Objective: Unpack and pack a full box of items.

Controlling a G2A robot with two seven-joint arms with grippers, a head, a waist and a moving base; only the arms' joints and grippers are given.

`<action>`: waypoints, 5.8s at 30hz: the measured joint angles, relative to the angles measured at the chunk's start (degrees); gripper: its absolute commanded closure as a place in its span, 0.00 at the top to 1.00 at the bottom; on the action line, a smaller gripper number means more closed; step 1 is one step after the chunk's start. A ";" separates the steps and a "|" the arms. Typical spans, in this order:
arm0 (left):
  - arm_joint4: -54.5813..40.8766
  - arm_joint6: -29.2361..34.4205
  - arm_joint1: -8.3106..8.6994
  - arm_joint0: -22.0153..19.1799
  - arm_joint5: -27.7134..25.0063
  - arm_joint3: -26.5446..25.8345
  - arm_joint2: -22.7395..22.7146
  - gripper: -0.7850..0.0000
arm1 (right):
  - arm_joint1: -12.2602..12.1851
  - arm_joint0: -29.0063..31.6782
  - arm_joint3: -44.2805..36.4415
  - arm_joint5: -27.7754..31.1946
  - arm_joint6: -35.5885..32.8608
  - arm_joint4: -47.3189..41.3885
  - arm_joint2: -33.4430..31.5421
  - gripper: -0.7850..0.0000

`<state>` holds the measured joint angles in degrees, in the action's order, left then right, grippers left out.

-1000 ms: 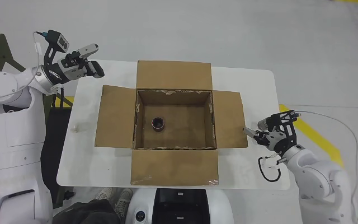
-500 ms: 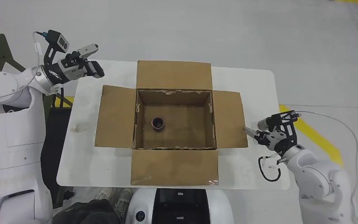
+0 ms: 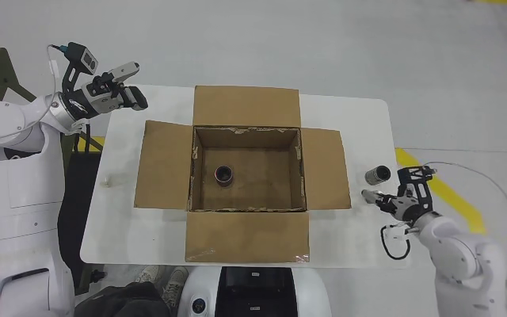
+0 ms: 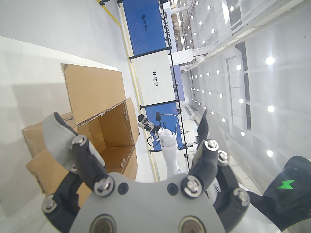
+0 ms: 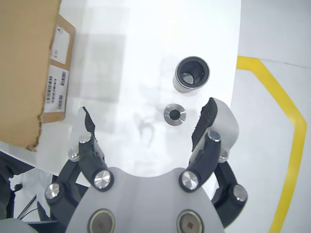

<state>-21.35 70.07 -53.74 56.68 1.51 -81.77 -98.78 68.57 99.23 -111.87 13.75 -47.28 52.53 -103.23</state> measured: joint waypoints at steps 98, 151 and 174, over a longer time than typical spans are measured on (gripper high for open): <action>0.00 0.00 0.00 0.00 0.00 0.00 0.00 1.00 | -4.24 -1.73 -21.86 -5.42 -12.21 4.25 7.16 0.00; 0.00 0.00 0.00 0.00 0.00 0.00 0.00 1.00 | -2.99 -25.65 -13.58 -0.69 -9.26 4.24 35.33 0.00; 0.00 0.00 0.00 0.00 0.00 0.00 0.00 1.00 | 2.30 -51.70 12.37 5.27 -11.50 -1.28 58.26 0.00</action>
<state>-21.35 70.07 -53.74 56.68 1.51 -81.77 -98.78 70.86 47.52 -99.49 19.01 -58.78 51.25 -44.97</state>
